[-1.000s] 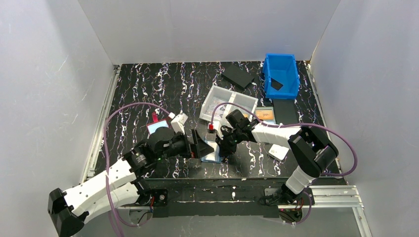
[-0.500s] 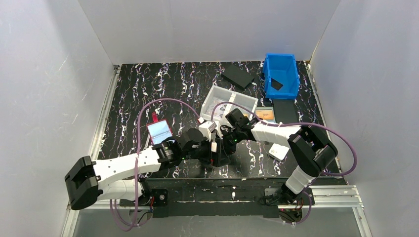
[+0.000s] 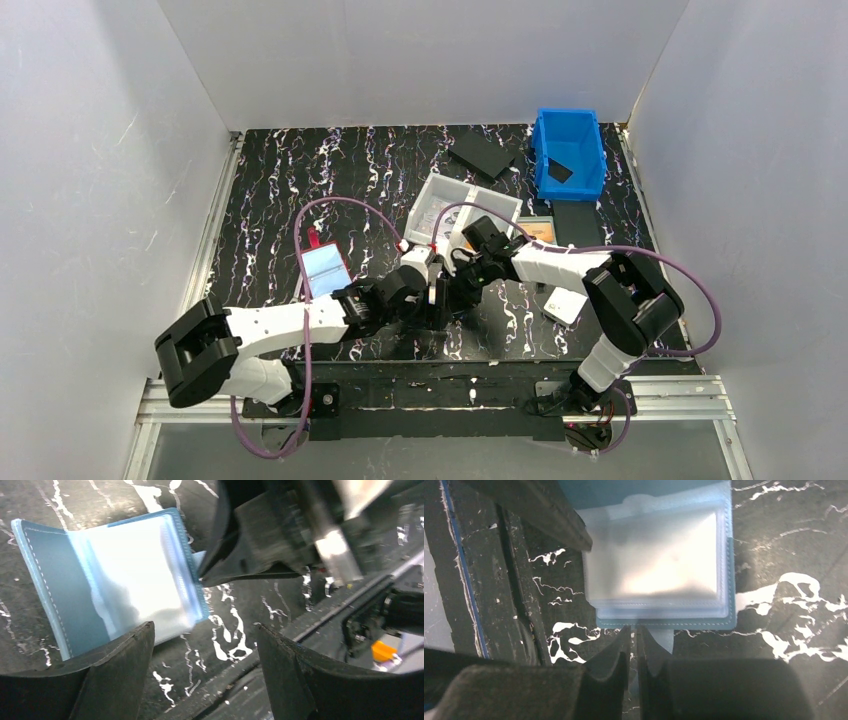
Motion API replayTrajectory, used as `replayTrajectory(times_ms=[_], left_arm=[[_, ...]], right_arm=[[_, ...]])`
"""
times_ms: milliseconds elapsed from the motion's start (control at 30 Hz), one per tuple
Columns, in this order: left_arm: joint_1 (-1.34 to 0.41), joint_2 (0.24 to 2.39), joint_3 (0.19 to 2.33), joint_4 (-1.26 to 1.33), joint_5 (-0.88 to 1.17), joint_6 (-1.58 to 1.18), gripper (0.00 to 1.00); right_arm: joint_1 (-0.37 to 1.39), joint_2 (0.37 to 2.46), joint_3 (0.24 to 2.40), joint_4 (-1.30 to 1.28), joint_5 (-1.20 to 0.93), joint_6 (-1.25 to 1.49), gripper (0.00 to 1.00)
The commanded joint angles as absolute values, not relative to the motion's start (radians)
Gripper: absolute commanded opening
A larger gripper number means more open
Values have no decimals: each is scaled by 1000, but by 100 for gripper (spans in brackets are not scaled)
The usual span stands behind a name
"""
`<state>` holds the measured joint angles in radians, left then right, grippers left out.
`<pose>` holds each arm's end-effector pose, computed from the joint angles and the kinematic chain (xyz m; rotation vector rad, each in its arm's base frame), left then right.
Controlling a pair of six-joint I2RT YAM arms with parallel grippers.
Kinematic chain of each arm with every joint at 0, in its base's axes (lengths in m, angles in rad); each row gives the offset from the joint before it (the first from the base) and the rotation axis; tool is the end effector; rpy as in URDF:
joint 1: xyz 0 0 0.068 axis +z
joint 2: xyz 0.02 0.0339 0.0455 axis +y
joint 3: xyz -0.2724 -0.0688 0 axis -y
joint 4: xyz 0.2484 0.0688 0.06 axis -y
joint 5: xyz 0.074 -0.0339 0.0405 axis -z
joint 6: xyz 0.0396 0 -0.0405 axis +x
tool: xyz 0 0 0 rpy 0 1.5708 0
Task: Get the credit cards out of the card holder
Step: Open the card holder at the center of the board.
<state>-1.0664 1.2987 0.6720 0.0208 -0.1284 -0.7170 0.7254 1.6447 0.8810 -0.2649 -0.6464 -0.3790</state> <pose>0.1380 -0.2394 0.2143 0.3244 2.2849 -0.8469 0.2203 0.2272 0.1662 -1.5442 2.0524 0.9663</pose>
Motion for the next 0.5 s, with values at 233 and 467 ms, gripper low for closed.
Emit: replayTrajectory(times_ms=[233, 467], left_arm=[[-1071, 1422, 686, -92, -339, -724, 70], [-1071, 1513, 749, -156, -382, -770, 68]], right_arm=[[718, 1706, 907, -232, -590, -331, 17], [718, 1712, 908, -229, -583, -323, 17]])
